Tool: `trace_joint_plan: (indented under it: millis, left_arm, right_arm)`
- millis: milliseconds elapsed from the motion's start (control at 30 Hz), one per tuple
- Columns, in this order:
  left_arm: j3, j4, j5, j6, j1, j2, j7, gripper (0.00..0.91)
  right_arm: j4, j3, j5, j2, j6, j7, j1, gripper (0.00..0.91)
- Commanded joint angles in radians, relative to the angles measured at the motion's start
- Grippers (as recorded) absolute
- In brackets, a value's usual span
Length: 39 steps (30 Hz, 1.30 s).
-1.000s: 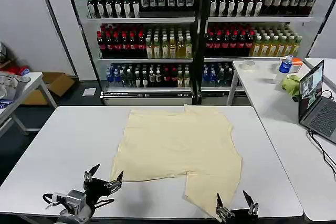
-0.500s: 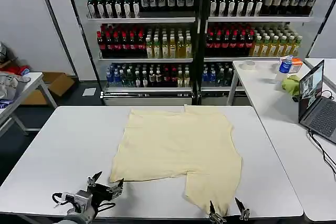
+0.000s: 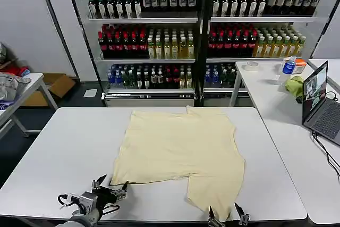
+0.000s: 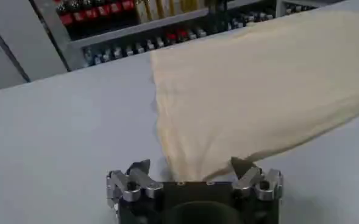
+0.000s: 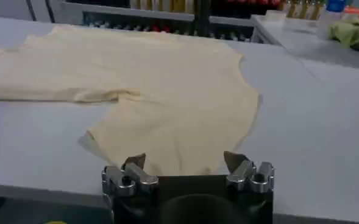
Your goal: Fold and organize the clothes.
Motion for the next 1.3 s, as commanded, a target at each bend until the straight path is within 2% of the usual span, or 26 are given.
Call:
trace_joint_plan:
  millis: [33, 67, 167, 367, 733, 1300]
  left_arm:
    - [0.008, 0.008, -0.001, 0.002, 0.001, -0.003, 0.007, 0.010]
    - [0.007, 0.008, -0.002, 0.002, 0.001, -0.004, 0.008, 0.010]
    - [0.007, 0.010, -0.003, 0.002, 0.003, -0.004, 0.009, 0.010]
    - [0.005, 0.003, -0.005, 0.002, 0.010, -0.004, 0.012, 0.010]
    - [-0.028, -0.068, -0.043, -0.040, 0.047, -0.011, 0.003, 0.010]
    - [-0.118, -0.257, -0.084, -0.034, 0.143, 0.021, -0.008, 0.010]
  right_arm:
    - [-0.007, -0.004, 0.029, 0.003, -0.015, 0.011, -0.004, 0.131]
    - [-0.007, -0.005, 0.034, 0.003, -0.017, 0.011, -0.005, 0.091]
    - [-0.007, -0.007, 0.050, 0.002, -0.026, 0.013, -0.006, 0.050]
    - [-0.002, -0.011, 0.063, 0.002, -0.030, 0.013, -0.007, 0.000]
    - [0.115, -0.003, 0.033, 0.001, 0.025, -0.016, -0.048, 0.000]
    - [0.309, 0.100, 0.073, -0.030, 0.012, -0.027, -0.134, 0.000]
